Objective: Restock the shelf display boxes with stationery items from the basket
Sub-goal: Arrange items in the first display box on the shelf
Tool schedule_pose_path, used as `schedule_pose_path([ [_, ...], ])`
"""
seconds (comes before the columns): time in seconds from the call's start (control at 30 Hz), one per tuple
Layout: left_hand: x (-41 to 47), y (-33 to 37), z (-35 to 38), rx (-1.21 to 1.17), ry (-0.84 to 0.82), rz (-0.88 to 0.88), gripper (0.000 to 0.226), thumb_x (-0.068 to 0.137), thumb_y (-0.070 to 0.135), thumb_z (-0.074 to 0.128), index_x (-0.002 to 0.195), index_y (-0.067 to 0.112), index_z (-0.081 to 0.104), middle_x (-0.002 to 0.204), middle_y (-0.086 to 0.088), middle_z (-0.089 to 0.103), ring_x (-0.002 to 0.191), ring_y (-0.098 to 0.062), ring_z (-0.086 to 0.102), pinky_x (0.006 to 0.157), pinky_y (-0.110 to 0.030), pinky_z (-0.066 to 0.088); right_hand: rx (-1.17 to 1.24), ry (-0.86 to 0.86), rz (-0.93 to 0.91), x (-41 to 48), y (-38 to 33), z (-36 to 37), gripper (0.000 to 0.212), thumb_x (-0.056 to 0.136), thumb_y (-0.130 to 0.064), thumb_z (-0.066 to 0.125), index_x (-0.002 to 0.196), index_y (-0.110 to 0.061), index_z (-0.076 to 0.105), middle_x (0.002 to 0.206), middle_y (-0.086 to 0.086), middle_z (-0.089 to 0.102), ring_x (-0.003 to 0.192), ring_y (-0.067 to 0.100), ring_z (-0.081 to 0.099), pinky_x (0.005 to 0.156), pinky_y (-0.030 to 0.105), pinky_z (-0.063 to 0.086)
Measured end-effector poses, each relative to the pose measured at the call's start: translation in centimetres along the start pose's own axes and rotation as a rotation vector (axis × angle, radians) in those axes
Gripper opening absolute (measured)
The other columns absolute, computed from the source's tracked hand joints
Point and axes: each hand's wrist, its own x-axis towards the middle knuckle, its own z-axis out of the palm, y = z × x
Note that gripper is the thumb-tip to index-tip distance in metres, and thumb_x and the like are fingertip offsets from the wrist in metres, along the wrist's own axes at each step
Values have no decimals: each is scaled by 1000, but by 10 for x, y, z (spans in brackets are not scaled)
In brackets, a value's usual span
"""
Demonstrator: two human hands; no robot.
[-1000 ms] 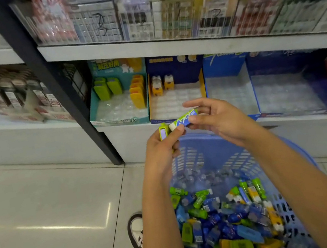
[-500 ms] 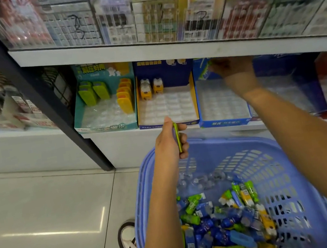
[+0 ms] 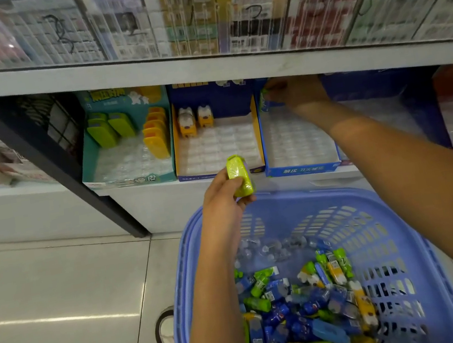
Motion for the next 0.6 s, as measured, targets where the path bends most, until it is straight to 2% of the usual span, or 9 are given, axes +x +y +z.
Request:
schedule_pose_path([
  [0.1,-4,-3,-7,47,-57,96,24,95,4,49,109,16,64,93,-1,65,80,-12,62,67,-21,53,-57,-18,11,-2,-5,-4,27,94,-21,56,114,-5,66,124,12,62,118,25,53,101,27,37],
  [0.2,-8,-1,-10,58,-27,145,23,91,4,57,113,7,64,89,-2,68,81,-13,67,74,-25,56,-95,-4,23,-12,-13,-9,31,92,-19,59,111,5,62,119,20,62,115,30,54,99,32,40],
  [0.27,-10,1,-12,61,12,164,22,90,6,60,112,7,66,87,-1,69,79,-11,67,73,-25,56,-103,97,11,-31,-19,-13,28,90,-20,61,109,0,63,115,18,64,109,28,57,94,30,44],
  [0.3,-11,3,-13,51,20,163,19,91,8,60,107,12,68,87,0,70,79,-9,67,71,-23,55,-27,116,12,-43,-22,-14,21,88,-18,62,105,-6,66,110,14,67,100,24,61,88,28,48],
  [0.33,-12,6,-14,34,22,160,16,92,10,59,102,17,70,86,3,71,77,-7,67,69,-21,55,140,56,21,-58,-26,-14,12,87,-14,64,99,-12,68,102,9,70,88,18,63,79,24,52],
  [0.4,-13,11,-15,56,23,191,14,92,12,59,98,20,69,81,7,72,74,-4,66,66,-19,54,535,-247,19,-93,-39,-14,14,83,-14,69,94,-22,69,88,0,73,73,12,66,66,19,54],
  [0.5,-13,18,-16,109,84,276,12,89,12,64,101,11,66,75,4,71,70,-6,67,64,-18,53,670,-572,-2,-129,-57,-4,34,73,-28,72,107,-28,66,99,0,73,86,14,70,72,19,55],
  [0.53,-14,21,-17,71,116,287,12,88,13,65,100,10,65,77,2,72,72,-8,68,65,-19,54,678,-597,-10,-137,-63,4,36,72,-26,73,107,-28,65,103,2,72,91,13,69,75,19,55],
  [0.6,-14,27,-20,-76,168,283,16,89,13,63,104,6,61,91,-6,71,81,-14,69,71,-23,56,727,-518,-3,-147,-76,22,30,76,-14,73,105,-20,67,102,3,72,91,10,68,76,18,54],
])
